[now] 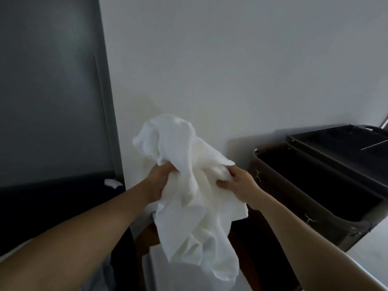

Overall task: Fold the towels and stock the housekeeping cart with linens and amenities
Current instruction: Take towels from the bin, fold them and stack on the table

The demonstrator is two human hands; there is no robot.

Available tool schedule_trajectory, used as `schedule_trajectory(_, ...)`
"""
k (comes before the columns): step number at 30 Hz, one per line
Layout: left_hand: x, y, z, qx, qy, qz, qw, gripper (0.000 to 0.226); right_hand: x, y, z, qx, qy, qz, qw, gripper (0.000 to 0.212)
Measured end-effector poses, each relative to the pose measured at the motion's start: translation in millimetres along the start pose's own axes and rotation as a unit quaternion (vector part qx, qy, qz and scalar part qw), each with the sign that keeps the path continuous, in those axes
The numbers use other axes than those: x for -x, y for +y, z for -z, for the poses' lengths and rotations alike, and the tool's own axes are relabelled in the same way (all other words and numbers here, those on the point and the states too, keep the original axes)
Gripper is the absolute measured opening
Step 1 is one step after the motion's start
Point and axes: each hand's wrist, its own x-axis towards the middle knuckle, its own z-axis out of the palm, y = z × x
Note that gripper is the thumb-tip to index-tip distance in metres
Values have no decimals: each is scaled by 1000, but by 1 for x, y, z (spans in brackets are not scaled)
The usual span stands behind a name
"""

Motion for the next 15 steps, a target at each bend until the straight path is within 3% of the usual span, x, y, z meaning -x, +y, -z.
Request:
schedule_trajectory(2,-2,-26,-8,-16,55,35,998,56,-8,18,5,18,-5,20,1000,30)
schedule_trajectory(5,-3,-70,-18,-71,155,135,976,22,-21,42,12,48,-12,54,997,30)
schedule_trajectory(8,6,-110,-25,-121,202,221,946,16,-27,63,10,84,-58,92,990,29)
schedule_trajectory(10,20,-128,-34,-196,170,276,926,26,-28,79,2,120,-86,120,982,33)
schedule_trajectory(13,45,-141,-46,-339,51,358,868,44,-24,100,-10,141,-107,133,975,37)
schedule_trajectory(15,52,-142,-45,-399,13,366,841,41,-21,109,-15,148,-105,148,972,34)
